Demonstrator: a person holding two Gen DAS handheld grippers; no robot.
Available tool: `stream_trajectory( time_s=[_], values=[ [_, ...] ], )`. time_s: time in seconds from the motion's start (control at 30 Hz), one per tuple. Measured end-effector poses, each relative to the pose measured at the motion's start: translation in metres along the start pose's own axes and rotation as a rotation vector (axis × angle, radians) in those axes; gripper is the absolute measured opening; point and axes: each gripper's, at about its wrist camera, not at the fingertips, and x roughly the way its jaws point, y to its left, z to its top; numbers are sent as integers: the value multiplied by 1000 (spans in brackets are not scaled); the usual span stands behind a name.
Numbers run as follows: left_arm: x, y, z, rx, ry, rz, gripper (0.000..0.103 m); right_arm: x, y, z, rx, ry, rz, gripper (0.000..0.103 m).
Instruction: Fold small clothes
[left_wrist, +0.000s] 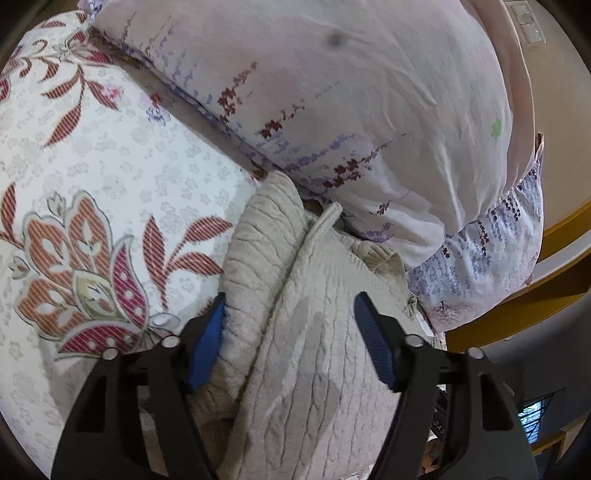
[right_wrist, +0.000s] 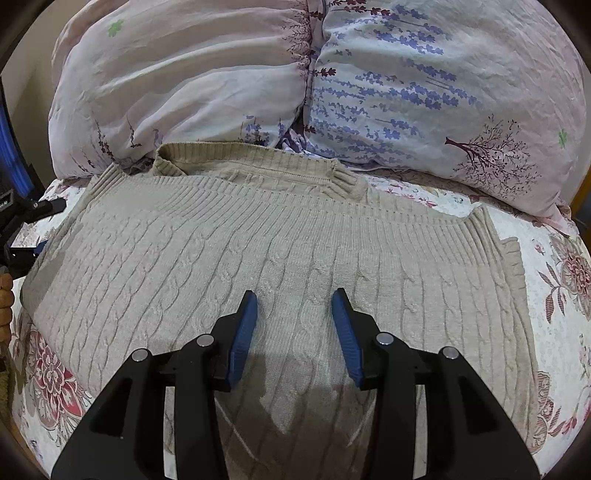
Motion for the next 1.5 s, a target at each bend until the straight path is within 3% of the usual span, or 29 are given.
stream_trajectory(
  time_s=[0.27,0.4,0.5,0.83,1.0,1.23,1.4,1.5],
  values=[
    [6,-6,-5,1,30,4,51,0,0,0,1,-1,0,45],
    [11,-9,-6,16,56,31,24,0,0,0,0,-2,0,45],
    [7,-16,-6,10,47,-9,20,0,0,0,-1,-2,0,45],
    [-13,-108,-16,107,4,-247,17,0,0,0,-11,-14,8,45],
    [8,-150,-37,126,36,-334,17,-24,-47,-2,193,-84,149,45],
    [67,-200,-87,140,148,-393,17,-64,-125,-24,380,-187,137,45],
    [128,-213,-134,134,291,-355,19,-67,-157,-43,490,-170,158,45],
    [143,-219,-148,122,371,-425,18,-71,-169,-49,541,-164,197,45]
  ],
)
